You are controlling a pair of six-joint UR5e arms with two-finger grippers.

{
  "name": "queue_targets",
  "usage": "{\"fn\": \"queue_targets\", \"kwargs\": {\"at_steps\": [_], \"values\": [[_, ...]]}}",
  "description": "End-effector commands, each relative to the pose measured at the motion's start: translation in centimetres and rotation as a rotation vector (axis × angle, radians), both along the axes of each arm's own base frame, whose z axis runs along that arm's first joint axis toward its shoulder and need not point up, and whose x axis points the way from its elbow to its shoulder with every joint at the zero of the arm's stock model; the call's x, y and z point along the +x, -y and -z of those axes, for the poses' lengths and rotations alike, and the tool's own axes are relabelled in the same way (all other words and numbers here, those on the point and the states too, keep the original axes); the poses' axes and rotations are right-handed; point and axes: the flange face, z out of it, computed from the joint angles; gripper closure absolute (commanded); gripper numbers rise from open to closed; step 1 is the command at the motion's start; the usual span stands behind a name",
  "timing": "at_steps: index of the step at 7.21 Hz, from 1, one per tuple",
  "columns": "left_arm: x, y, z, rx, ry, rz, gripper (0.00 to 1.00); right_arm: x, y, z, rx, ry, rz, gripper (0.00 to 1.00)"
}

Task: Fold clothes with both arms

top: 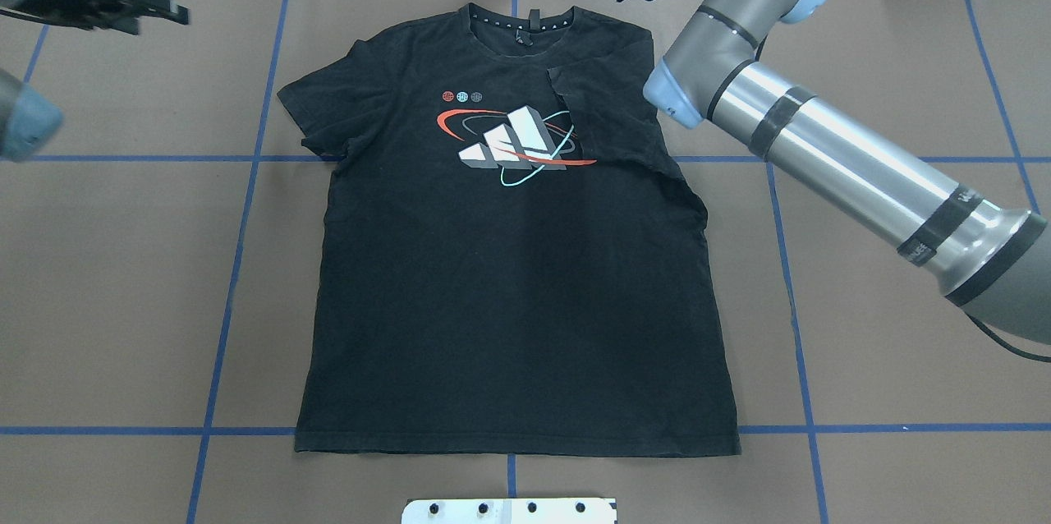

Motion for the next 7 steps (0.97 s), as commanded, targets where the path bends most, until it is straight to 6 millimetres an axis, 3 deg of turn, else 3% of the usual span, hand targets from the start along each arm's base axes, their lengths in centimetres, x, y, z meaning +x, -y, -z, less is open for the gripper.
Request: {"fn": "queue_targets", "kwargs": {"at_steps": [1, 2, 3, 7], "values": [[12.6, -0.2, 3.6, 0.005, -0.003, 0.058, 0.01, 2.2, 1.0, 0.3, -0.015, 0.022, 0.015, 0.0], [13.9, 1.7, 2.4, -0.007, 0.011, 0.063, 0.07, 2.3, 1.0, 0.3, -0.015, 0.024, 0.014, 0.0], [13.6, 1.9, 1.1, 0.004, 0.01, 0.067, 0.11, 2.3, 1.0, 0.3, -0.015, 0.024, 0.014, 0.0], [13.5, 1.8, -0.6, -0.016, 0.029, 0.065, 0.14, 2.2, 1.0, 0.4, -0.018, 0.029, 0.011, 0.0]]}}
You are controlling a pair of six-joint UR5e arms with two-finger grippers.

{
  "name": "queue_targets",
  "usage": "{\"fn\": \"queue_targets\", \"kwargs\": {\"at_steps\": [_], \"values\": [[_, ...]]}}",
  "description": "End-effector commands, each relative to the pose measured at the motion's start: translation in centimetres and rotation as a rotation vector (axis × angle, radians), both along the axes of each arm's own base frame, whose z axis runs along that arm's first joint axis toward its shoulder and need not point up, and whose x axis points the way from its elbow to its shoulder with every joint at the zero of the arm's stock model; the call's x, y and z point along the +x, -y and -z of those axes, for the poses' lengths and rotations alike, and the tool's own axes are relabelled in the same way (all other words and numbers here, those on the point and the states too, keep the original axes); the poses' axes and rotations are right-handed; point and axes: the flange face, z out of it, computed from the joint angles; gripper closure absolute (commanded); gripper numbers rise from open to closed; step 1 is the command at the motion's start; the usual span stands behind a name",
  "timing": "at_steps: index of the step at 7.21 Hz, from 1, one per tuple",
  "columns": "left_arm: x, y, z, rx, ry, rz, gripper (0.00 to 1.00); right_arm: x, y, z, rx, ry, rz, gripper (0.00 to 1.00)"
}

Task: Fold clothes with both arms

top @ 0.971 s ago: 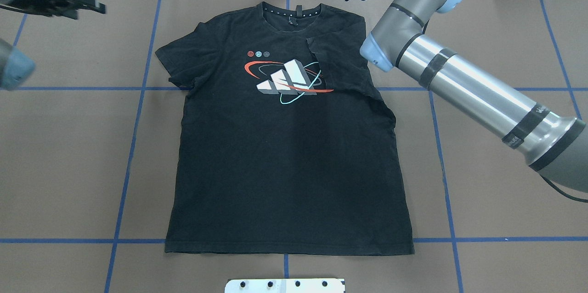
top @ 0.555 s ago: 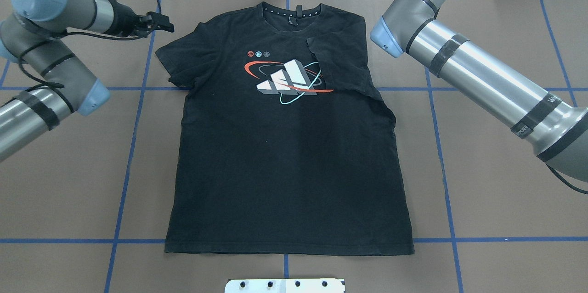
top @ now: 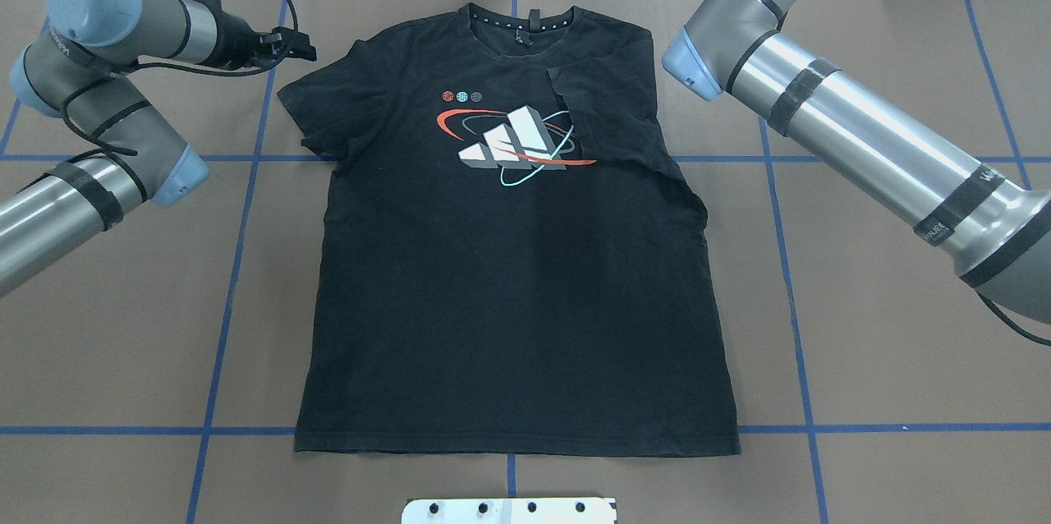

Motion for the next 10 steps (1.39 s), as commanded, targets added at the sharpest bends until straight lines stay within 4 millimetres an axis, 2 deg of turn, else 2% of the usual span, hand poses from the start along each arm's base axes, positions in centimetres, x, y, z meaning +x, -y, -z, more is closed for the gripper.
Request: {"fn": "queue_targets", "kwargs": {"at_steps": [1, 3, 7, 10], "values": [[0.4, -0.5, -1.0, -0.012, 0.01, -0.009, 0.15, 0.0, -0.1, 0.3, -0.004, 0.011, 0.002, 0.0], [0.8, -1.0, -1.9, -0.021, 0.018, -0.015, 0.16, 0.0, -0.2, 0.4, -0.005, 0.014, 0.004, 0.0], [2.5, -1.9, -1.9, -0.025, 0.021, -0.038, 0.19, 0.7, 0.2, 0.4, -0.005, 0.014, -0.005, 0.0], [1.8, -1.6, -2.9, -0.036, 0.031, -0.03, 0.23, 0.7, 0.2, 0.4, -0.005, 0.014, -0.005, 0.0]]}}
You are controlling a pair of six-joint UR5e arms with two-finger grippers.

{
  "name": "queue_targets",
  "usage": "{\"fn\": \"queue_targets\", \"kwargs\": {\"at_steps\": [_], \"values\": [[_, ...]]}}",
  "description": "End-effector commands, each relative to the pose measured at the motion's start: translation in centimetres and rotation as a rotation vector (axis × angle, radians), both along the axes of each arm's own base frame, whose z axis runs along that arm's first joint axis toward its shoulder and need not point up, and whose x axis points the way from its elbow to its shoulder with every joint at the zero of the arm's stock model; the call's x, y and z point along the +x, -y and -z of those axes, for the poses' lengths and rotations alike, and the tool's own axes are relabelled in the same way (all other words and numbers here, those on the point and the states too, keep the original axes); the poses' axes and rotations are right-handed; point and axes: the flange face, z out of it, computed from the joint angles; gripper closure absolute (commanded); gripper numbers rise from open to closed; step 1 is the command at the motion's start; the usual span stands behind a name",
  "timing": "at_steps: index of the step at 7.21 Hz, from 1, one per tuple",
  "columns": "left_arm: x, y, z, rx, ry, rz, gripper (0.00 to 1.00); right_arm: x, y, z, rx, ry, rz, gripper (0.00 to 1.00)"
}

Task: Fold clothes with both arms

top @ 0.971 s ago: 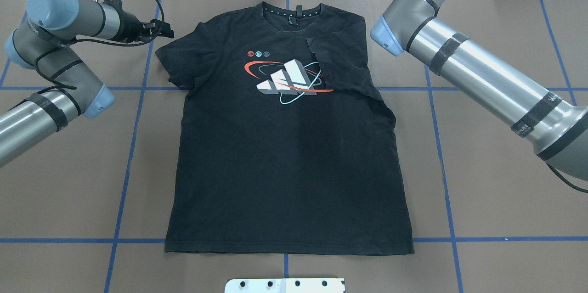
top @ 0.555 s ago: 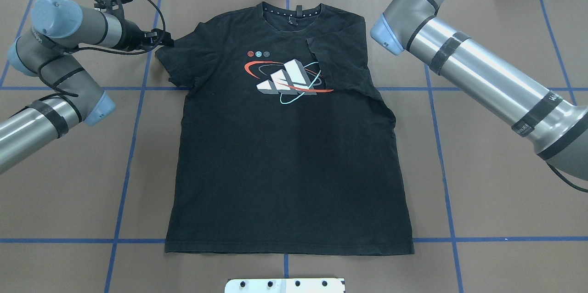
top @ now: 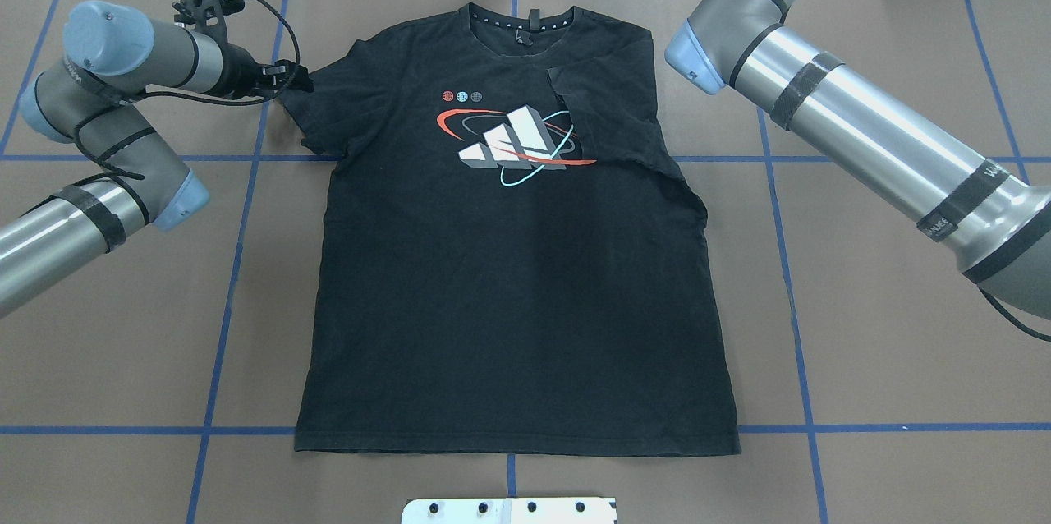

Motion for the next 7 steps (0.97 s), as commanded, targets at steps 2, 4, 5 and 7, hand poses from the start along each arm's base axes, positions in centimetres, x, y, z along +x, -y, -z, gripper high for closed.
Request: {"fn": "queue_targets", "kwargs": {"at_steps": [2, 4, 5, 7], "values": [[-0.33, 0.19, -0.39, -0.006, 0.005, 0.005, 0.26, 0.01, 0.01, 0.0, 0.0, 0.0, 0.0, 0.0], [-0.22, 0.14, -0.41, -0.007, 0.006, 0.003, 0.32, 0.01, 0.01, 0.0, 0.0, 0.0, 0.0, 0.0], [-0.21, 0.12, -0.41, -0.007, 0.005, 0.002, 0.36, 0.02, 0.0, -0.13, -0.001, -0.001, 0.0, 0.0], [-0.11, 0.06, -0.41, -0.006, 0.006, 0.0, 0.41, 0.24, 0.12, -0.13, -0.001, -0.001, -0.003, 0.0]]}}
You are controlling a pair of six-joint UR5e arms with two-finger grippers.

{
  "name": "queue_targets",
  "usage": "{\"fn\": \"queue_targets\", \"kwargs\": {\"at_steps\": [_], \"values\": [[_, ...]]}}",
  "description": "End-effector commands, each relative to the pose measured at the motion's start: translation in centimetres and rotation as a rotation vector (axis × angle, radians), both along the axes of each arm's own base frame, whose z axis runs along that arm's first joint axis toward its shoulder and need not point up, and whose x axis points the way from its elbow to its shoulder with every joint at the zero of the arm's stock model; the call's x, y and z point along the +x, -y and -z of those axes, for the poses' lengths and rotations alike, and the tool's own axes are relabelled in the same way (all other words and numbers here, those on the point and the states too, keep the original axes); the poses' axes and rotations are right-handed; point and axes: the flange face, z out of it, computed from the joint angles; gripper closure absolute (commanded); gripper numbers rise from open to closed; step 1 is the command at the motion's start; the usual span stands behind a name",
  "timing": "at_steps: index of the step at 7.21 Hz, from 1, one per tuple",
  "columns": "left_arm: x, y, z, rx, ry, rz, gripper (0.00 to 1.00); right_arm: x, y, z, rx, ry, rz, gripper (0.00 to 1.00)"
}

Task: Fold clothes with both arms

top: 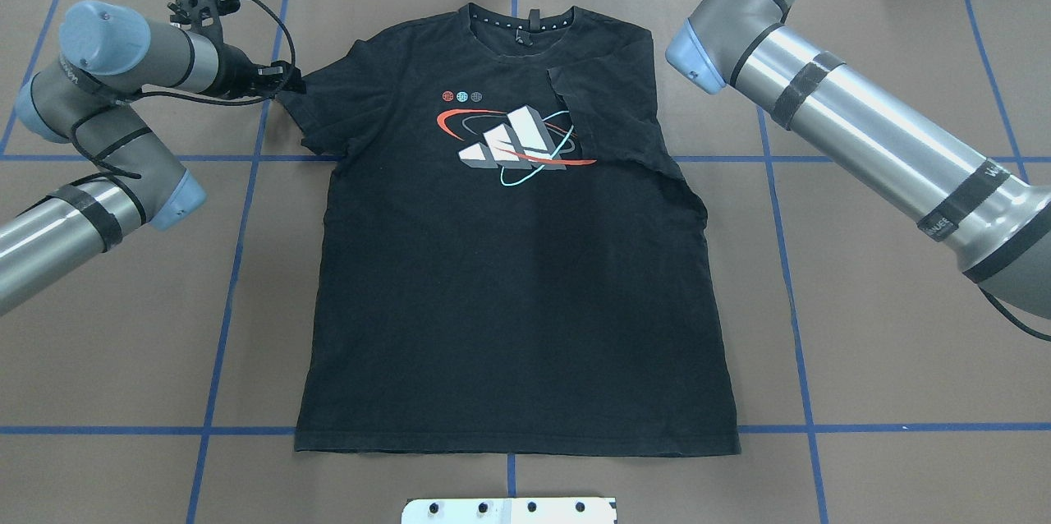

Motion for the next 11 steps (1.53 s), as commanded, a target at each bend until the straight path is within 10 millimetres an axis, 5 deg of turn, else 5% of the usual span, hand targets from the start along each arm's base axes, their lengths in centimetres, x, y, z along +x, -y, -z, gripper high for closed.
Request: {"fn": "queue_targets", "kwargs": {"at_steps": [1, 3, 6, 9, 11], "values": [[0.1, 0.0, 0.0, 0.001, 0.0, -0.002, 0.5, 0.1, 0.1, -0.1, -0.002, 0.0, -0.002, 0.0], [0.1, 0.0, 0.3, 0.0, 0.0, -0.001, 0.64, 0.2, 0.1, -0.2, -0.004, 0.002, 0.002, 0.0], [0.1, 0.1, 0.4, -0.007, -0.004, 0.004, 1.0, 0.2, 0.0, -0.4, -0.005, 0.001, 0.004, 0.0], [-3.6, 1.6, 4.1, 0.01, -0.065, 0.001, 1.0, 0.4, 0.0, -0.5, -0.009, 0.006, 0.013, 0.0], [-2.8, 1.4, 8.9, -0.092, -0.178, 0.036, 1.0, 1.2, 0.2, -0.6, -0.011, 0.011, 0.015, 0.0]]}}
